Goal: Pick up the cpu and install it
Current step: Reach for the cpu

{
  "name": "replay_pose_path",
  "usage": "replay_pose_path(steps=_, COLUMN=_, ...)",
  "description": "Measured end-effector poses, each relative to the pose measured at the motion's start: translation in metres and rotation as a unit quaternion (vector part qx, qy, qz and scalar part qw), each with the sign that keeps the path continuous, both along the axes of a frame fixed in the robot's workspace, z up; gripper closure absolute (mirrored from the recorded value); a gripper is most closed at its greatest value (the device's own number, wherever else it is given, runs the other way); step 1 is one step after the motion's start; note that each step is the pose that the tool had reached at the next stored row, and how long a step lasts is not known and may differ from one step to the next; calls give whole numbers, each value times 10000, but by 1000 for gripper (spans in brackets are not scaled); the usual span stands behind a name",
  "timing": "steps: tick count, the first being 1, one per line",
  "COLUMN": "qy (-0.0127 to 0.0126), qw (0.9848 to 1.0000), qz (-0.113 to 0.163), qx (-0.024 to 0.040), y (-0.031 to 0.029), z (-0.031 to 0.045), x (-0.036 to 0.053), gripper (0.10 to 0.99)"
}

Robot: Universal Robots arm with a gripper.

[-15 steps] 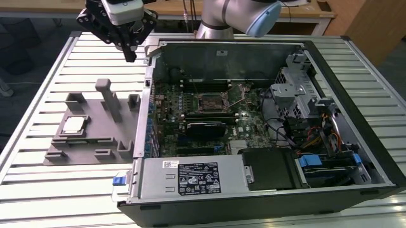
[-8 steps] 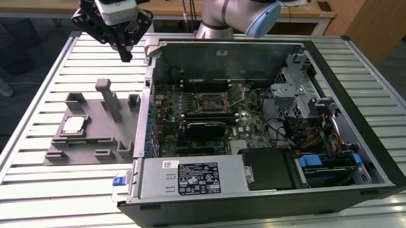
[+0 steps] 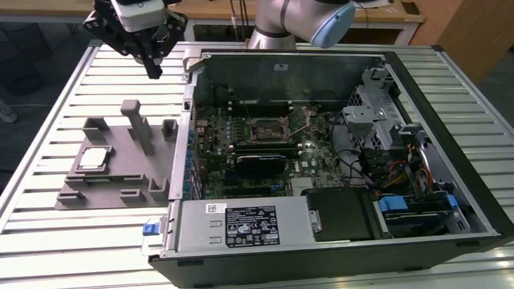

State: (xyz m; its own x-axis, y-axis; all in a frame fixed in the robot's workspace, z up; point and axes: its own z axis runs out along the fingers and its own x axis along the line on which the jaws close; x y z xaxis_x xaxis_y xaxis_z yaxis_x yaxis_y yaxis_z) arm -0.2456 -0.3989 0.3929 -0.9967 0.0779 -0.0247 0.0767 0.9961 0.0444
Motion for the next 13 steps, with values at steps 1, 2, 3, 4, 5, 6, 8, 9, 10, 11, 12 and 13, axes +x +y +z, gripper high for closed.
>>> replay_pose_path(steps=1, qy=0, qw=10000, qz=0, qx=-1, y=0, z=0, x=-9, gripper=980)
replay_pose_path(steps=2, qy=0, qw=10000, qz=0, qx=0, y=0, z=0, x=-17, gripper=980)
replay_pose_path(steps=3, qy=0, qw=10000, qz=0, qx=-1, y=0, z=0, x=-26, gripper=980)
replay_pose_path(steps=4, qy=0, qw=10000, qz=0, qx=0, y=0, z=0, x=-35, gripper=980)
replay_pose_path(steps=5, qy=0, qw=10000, qz=0, qx=0, y=0, z=0, x=-44, gripper=980)
replay_pose_path(steps=6, qy=0, qw=10000, qz=0, qx=0, y=0, z=-1, x=-54, gripper=980)
replay_pose_path(steps=8, qy=0, qw=10000, qz=0, qx=0, y=0, z=0, x=-73, gripper=980)
replay_pose_path(steps=9, qy=0, qw=10000, qz=0, qx=0, y=0, z=0, x=-83, gripper=980)
replay_pose_path(steps=10, qy=0, qw=10000, qz=0, qx=0, y=0, z=0, x=-94, gripper=980)
replay_pose_path(steps=11, qy=0, qw=10000, qz=0, qx=0, y=0, z=0, x=-104, gripper=980)
replay_pose_path(steps=12, qy=0, qw=10000, qz=0, qx=0, y=0, z=-1, x=-114, gripper=980)
replay_pose_path(steps=13, qy=0, qw=10000, qz=0, qx=-1, y=0, z=0, x=-125, gripper=980)
